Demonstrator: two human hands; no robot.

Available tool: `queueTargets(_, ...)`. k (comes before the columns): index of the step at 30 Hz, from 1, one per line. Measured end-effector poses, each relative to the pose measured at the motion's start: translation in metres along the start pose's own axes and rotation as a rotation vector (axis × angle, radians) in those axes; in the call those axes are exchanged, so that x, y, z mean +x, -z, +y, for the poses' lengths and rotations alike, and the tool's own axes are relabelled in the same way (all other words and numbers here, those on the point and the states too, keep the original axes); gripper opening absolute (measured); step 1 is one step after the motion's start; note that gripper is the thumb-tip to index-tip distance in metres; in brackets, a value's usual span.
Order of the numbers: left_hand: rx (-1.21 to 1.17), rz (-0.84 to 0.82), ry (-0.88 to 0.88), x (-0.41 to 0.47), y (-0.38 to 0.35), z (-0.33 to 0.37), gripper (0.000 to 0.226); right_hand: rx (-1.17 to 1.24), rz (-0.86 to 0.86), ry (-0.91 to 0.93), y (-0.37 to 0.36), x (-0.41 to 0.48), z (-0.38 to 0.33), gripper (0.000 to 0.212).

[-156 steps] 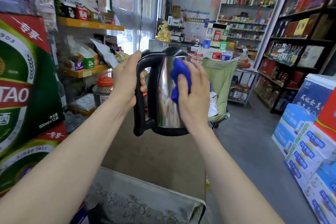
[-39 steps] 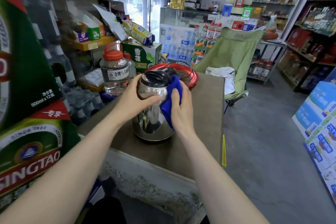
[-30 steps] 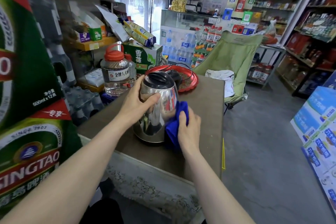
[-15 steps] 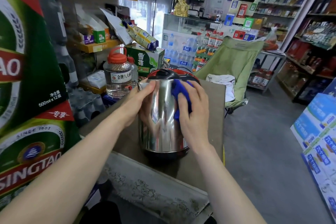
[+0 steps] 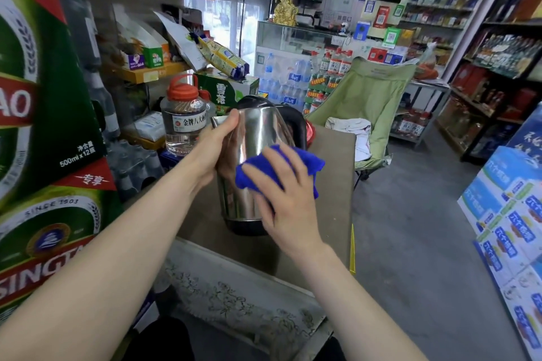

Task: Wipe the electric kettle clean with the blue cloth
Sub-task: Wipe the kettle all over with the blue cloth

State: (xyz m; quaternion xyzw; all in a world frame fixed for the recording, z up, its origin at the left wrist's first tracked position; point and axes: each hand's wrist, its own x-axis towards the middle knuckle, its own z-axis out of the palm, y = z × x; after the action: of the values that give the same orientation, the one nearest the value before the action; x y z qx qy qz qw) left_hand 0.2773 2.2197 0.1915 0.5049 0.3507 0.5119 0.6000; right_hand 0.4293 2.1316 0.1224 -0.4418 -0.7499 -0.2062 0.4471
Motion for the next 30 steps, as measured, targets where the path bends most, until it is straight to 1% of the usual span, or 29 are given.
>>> queueTargets(1, 0.002, 0.018, 0.005, 0.001, 0.002, 0.001, 0.091, -0.028, -0.036, 0.055, -0.002, -0.011, 0.003, 0.032)
queueTargets(2, 0.008, 0.028, 0.003, 0.002, 0.005, 0.001, 0.094, -0.048, -0.058, 0.116, -0.004, -0.021, 0.007, 0.033)
queueTargets(4, 0.03, 0.025, -0.012, 0.001, 0.006, 0.001, 0.09, -0.047, -0.077, 0.213, -0.001, -0.034, 0.017, 0.035)
queueTargets(5, 0.031, 0.021, -0.014, 0.001, 0.007, 0.001, 0.091, -0.013, -0.066, 0.198, 0.001, -0.037, 0.021, 0.036)
queueTargets(6, 0.033, 0.015, -0.018, 0.0, 0.009, 0.001, 0.091, 0.058, -0.033, 0.107, 0.002, -0.037, 0.023, 0.036)
queueTargets(7, 0.034, -0.001, -0.025, -0.001, 0.009, 0.002, 0.086, 0.162, 0.019, -0.065, 0.004, -0.037, 0.025, 0.036)
queueTargets(9, 0.049, -0.052, -0.051, -0.003, 0.008, 0.005, 0.066, 0.382, 0.124, -0.549, 0.009, -0.027, 0.028, 0.032)
queueTargets(10, 0.077, -0.068, -0.063, -0.004, 0.005, 0.007, 0.059, 0.462, 0.126, -0.756, 0.01, -0.02, 0.033, 0.03)
queueTargets(11, 0.116, -0.078, -0.074, -0.005, 0.001, 0.008, 0.055, 0.497, 0.103, -0.886, 0.011, -0.012, 0.038, 0.028)
queueTargets(12, 0.158, -0.078, -0.091, -0.005, -0.002, 0.008, 0.058, 0.504, 0.071, -0.93, 0.012, -0.004, 0.041, 0.028)
queueTargets(14, 0.226, -0.067, -0.115, -0.006, -0.01, 0.008, 0.065, 0.506, 0.059, -0.912, 0.014, 0.013, 0.044, 0.033)
queueTargets(15, 0.24, -0.048, -0.124, -0.006, -0.013, 0.007, 0.064, 0.504, 0.08, -0.871, 0.016, 0.021, 0.042, 0.033)
queueTargets(18, 0.221, -0.006, -0.138, -0.007, -0.013, 0.008, 0.051, 0.416, 0.132, -0.621, 0.02, 0.03, 0.029, 0.034)
queueTargets(19, 0.211, 0.009, -0.137, -0.007, -0.011, 0.008, 0.053, 0.367, 0.124, -0.536, 0.02, 0.027, 0.026, 0.037)
queueTargets(21, 0.196, 0.056, -0.135, -0.005, -0.005, 0.007, 0.071, 0.287, 0.08, -0.431, 0.018, 0.01, 0.027, 0.043)
queueTargets(22, 0.189, 0.072, -0.138, -0.005, -0.002, 0.006, 0.08, 0.259, 0.04, -0.419, 0.015, -0.003, 0.031, 0.045)
queueTargets(23, 0.184, 0.084, -0.147, -0.005, 0.001, 0.005, 0.086, 0.237, -0.018, -0.443, 0.012, -0.018, 0.038, 0.045)
queueTargets(24, 0.176, 0.099, -0.161, -0.006, 0.005, 0.004, 0.087, 0.213, -0.096, -0.502, 0.008, -0.033, 0.045, 0.045)
queueTargets(26, 0.159, 0.111, -0.184, -0.008, 0.009, 0.004, 0.081, 0.125, -0.302, -0.641, 0.0, -0.059, 0.059, 0.042)
queueTargets(27, 0.157, 0.11, -0.187, -0.009, 0.011, 0.003, 0.082, 0.08, -0.414, -0.672, -0.002, -0.067, 0.065, 0.04)
queueTargets(29, 0.168, 0.078, -0.192, -0.011, 0.012, 0.003, 0.094, 0.031, -0.649, -0.648, -0.002, -0.066, 0.071, 0.042)
queueTargets(30, 0.181, 0.048, -0.192, -0.013, 0.011, 0.004, 0.095, 0.01, -0.778, -0.612, 0.002, -0.057, 0.073, 0.047)
